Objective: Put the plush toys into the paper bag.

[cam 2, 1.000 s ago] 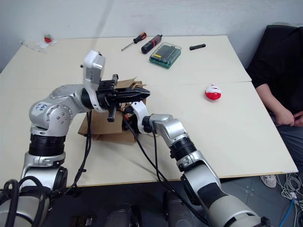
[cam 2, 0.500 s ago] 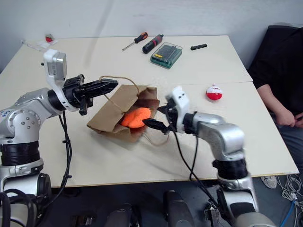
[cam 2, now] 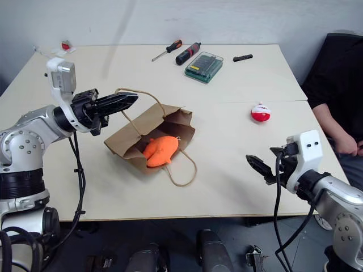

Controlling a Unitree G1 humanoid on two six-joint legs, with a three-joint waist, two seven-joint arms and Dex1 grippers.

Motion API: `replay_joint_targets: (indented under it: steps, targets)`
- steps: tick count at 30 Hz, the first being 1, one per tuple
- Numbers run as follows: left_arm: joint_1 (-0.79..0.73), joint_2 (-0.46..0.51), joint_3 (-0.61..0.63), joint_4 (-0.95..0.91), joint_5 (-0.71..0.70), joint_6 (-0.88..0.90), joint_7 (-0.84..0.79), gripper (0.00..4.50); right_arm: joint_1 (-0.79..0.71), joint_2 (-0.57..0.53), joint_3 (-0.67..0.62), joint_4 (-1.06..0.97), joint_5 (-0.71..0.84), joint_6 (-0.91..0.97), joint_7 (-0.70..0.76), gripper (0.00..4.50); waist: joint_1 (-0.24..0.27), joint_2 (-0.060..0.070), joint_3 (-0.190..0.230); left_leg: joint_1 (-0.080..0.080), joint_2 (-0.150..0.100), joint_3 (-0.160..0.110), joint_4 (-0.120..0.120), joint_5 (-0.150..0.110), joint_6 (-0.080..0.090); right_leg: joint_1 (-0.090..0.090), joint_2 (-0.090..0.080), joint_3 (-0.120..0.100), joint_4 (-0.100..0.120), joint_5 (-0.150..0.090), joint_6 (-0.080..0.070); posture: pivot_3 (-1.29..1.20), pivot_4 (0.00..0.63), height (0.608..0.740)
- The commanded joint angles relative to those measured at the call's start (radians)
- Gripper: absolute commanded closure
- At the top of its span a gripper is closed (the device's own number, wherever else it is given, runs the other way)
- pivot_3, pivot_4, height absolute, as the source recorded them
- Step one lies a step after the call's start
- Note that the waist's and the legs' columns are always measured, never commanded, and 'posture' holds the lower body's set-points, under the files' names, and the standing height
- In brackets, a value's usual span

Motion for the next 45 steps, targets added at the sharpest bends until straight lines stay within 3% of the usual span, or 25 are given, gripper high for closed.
replay_joint_targets:
  steps: [1,9,15,19,21,24,30,34,36,39,42,45]
  targets:
    - [-0.028,0.001,0.004,-0.016,-0.016,-0.018,-0.003,4.5,-0.093,0.011,0.105,0.131,-0.146,-0.166,-0.127,0.02,-0.002,0.0,0.0,0.0,0.0,0.0,0.0,0.0,0.0,0.0,0.0,0.0,0.0,0.0,0.0,0.0,0.15,0.74]
    - [-0.033,-0.029,0.002,-0.042,-0.027,-0.025,0.029,4.5,-0.504,0.034,0.331,0.808,-0.399,-0.53,-0.225,0.02,-0.004,0.001,0.001,0.0,0.0,0.004,-0.001,0.001,0.0,-0.002,-0.001,0.001,0.0,0.001,0.0,0.0,0.15,0.74]
    - [0.002,-0.053,0.016,-0.098,-0.048,-0.023,0.067,4.5,-0.851,0.04,0.404,1.48,-0.521,-0.739,-0.278,0.02,-0.026,0.002,0.001,0.0,0.001,0.004,-0.003,0.002,0.001,-0.002,-0.001,0.001,-0.001,0.001,-0.001,0.0,0.15,0.74]
    - [0.022,-0.059,0.024,-0.124,-0.061,-0.024,0.089,4.5,-0.968,0.061,0.378,1.751,-0.513,-0.828,-0.293,0.02,-0.032,0.002,0.001,0.0,0.001,0.004,-0.004,0.002,0.001,-0.002,-0.001,0.001,-0.001,0.001,-0.001,0.0,0.15,0.74]
    - [0.029,-0.059,0.024,-0.129,-0.063,-0.028,0.094,4.5,-0.998,0.071,0.353,1.831,-0.493,-0.862,-0.296,0.39,-0.033,0.001,0.001,0.0,0.001,0.004,-0.003,0.002,0.001,-0.002,-0.001,0.001,0.0,0.001,-0.001,0.0,0.15,0.74]
    - [0.032,-0.058,0.019,-0.136,-0.061,-0.032,0.099,4.5,-1.023,0.081,0.294,1.885,-0.444,-0.902,-0.273,1.31,-0.031,0.002,0.001,0.0,0.001,0.004,-0.002,0.002,0.001,-0.001,-0.001,0.001,0.001,0.001,-0.001,0.0,0.15,0.74]
    - [0.023,-0.056,0.008,-0.12,-0.053,-0.04,0.091,4.5,-1.025,0.076,0.287,1.881,-0.431,-0.917,-0.189,3.33,-0.029,0.002,0.001,0.0,0.001,0.003,-0.001,0.002,0.001,-0.001,-0.002,0.001,0.001,0.001,0.0,0.0,0.15,0.74]
    - [-0.003,-0.057,-0.009,-0.101,-0.049,-0.042,0.08,4.5,-0.994,0.098,0.263,1.679,-0.308,-0.775,0.052,4.35,-0.033,0.002,0.001,0.0,0.001,0.003,-0.001,0.002,0.0,-0.001,-0.001,0.001,0.001,0.001,0.0,0.0,0.15,0.74]
    - [-0.024,-0.056,-0.022,-0.091,-0.05,-0.038,0.066,4.5,-0.873,0.099,0.323,1.325,-0.199,-0.557,0.167,4.4,-0.029,0.002,0.001,0.0,0.002,0.003,-0.002,0.002,0.0,-0.002,-0.001,0.0,0.004,0.001,0.0,0.0,0.15,0.74]
    - [-0.053,-0.053,-0.049,-0.082,-0.046,-0.04,0.039,4.5,-0.686,0.095,0.402,0.811,-0.003,-0.234,0.215,4.4,-0.026,0.003,0.001,-0.001,0.003,-0.001,-0.002,0.002,-0.001,-0.003,0.0,-0.001,0.007,0.0,-0.001,0.0,0.15,0.74]
    - [-0.064,-0.051,-0.117,-0.092,0.028,-0.107,0.001,4.5,-0.602,0.205,0.381,0.568,0.138,-0.047,0.095,4.4,-0.028,0.003,0.001,-0.001,0.004,-0.001,-0.001,0.002,-0.002,-0.003,0.0,-0.002,0.008,0.0,-0.002,0.0,0.15,0.74]
    - [-0.076,-0.066,-0.156,-0.095,0.052,-0.138,-0.02,4.5,-0.571,0.291,0.393,0.457,0.201,0.034,0.035,4.4,-0.025,0.003,0.001,-0.001,0.002,0.0,0.0,0.002,-0.003,-0.003,0.0,-0.001,0.006,0.0,-0.002,0.0,0.15,0.74]
